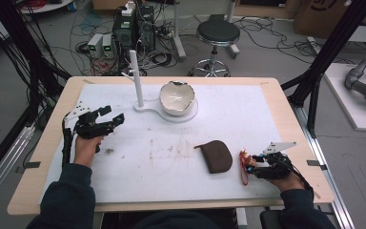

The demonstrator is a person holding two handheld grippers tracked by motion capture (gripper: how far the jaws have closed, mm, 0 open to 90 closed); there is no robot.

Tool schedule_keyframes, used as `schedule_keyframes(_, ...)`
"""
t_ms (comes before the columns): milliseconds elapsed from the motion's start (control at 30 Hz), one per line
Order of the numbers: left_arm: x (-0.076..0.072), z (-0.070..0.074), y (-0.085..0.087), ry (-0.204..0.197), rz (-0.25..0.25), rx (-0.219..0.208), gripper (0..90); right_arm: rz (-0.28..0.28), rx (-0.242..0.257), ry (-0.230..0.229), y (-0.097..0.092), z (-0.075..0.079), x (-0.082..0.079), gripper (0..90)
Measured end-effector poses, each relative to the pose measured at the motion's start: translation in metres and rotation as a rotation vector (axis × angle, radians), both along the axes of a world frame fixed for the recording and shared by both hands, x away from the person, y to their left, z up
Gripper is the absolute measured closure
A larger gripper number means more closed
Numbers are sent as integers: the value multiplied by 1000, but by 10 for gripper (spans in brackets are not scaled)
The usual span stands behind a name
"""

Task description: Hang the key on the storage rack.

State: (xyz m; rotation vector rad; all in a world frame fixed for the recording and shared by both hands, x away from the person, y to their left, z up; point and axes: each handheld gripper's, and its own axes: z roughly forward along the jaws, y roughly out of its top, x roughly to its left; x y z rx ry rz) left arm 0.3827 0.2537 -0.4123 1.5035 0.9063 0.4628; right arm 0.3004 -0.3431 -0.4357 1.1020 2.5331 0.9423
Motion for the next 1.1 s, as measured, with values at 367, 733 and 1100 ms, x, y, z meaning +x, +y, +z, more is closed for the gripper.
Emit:
schedule_keyframes(367,0,-1,0,4,1,-1,205,-35,25,-102,0,6,10,679)
schedule_keyframes(733,1,-2,3,7,7,-10,205,-6,223,-276,22,52,34,679)
schedule_keyframes(1100,2,-4,6,16,14,-14,205,68,279,-398,67,100,75,679)
